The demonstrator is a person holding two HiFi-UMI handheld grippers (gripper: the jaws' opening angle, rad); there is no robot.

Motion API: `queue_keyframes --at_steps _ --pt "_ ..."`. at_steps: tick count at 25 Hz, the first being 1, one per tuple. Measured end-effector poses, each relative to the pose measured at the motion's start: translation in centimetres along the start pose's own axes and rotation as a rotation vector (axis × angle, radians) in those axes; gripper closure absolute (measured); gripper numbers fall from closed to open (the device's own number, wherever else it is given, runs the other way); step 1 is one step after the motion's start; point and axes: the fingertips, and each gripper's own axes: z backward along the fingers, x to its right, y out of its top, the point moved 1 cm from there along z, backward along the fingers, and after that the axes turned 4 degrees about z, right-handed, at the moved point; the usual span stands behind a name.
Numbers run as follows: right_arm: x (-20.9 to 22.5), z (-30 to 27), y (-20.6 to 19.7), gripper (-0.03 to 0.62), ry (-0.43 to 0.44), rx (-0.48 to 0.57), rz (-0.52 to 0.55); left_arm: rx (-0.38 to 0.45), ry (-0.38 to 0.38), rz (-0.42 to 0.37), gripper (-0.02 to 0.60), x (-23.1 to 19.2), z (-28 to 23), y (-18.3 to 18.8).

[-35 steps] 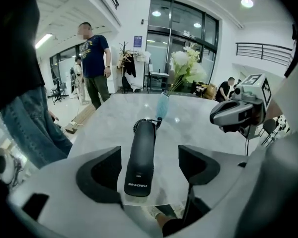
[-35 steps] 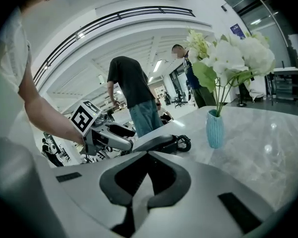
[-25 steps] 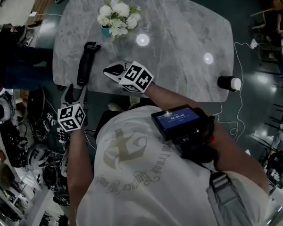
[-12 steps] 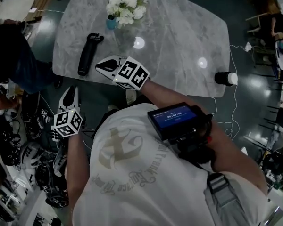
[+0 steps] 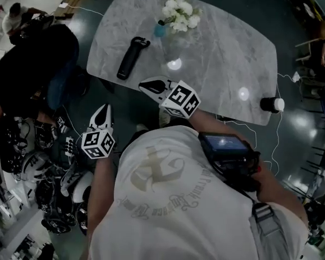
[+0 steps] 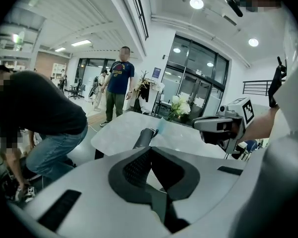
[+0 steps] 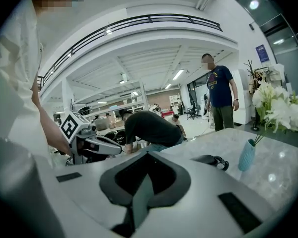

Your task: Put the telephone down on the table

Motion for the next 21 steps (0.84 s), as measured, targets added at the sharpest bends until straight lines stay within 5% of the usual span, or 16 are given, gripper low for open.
queue_keyframes --at_steps 21 --pt "-4.6 2.3 -2.3 0.579 -0.076 -0.009 -0.036 -0.004 -0.070 0.001 0.569 1.3 4.5 -2.7"
